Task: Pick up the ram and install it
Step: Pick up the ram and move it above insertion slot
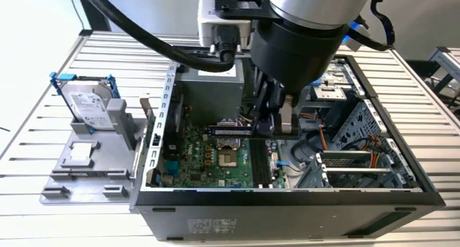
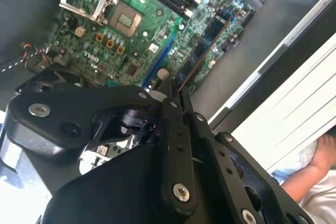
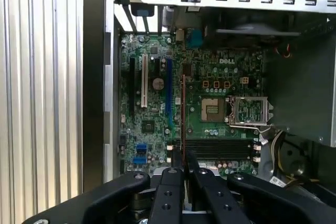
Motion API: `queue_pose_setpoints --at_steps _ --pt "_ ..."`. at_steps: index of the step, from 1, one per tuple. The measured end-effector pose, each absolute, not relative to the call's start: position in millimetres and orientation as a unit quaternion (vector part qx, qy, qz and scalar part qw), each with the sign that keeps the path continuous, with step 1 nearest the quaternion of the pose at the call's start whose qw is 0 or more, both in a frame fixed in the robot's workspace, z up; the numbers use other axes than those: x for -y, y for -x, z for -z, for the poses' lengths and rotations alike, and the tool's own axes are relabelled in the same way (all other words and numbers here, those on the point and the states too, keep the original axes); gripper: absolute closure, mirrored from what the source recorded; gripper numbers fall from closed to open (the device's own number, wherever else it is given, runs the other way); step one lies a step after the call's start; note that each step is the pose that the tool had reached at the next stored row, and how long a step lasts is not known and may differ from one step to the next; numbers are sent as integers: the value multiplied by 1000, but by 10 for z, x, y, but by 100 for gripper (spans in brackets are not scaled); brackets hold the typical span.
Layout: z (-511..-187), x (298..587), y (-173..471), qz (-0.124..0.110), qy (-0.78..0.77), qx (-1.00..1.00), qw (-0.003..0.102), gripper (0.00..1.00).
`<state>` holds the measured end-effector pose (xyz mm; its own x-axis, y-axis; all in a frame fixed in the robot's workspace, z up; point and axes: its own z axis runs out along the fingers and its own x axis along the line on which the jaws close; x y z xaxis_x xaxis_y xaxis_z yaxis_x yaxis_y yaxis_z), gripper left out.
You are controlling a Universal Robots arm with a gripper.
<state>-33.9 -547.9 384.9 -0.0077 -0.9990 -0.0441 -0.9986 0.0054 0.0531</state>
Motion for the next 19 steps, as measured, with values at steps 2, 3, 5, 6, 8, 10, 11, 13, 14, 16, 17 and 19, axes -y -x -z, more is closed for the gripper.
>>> queue_pose_setpoints --at_steps 2,3,5,6,8,10,11,13,14,16,17,19 --pt "-3849 5480 255 35 -704 709 3 100" --pt "-3849 5479 218 35 -704 709 3 100" --pt "-3849 5479 132 35 -704 709 4 100" --pt "-3849 5479 92 35 -704 709 4 100" --pt "-3848 5479 11 35 -704 709 4 100" --pt "-3849 5479 -69 35 -704 709 4 100" --pt "-3850 5479 -111 36 -704 709 4 100" --pt "-3849 5479 -192 36 -704 709 5 100" --pt "-3850 5479 -231 36 -704 709 5 100" --pt "-3849 5479 -307 36 -704 709 5 100" --pt "-3849 5479 -340 36 -704 709 5 100" --pt "-3849 5479 -408 36 -704 709 5 100"
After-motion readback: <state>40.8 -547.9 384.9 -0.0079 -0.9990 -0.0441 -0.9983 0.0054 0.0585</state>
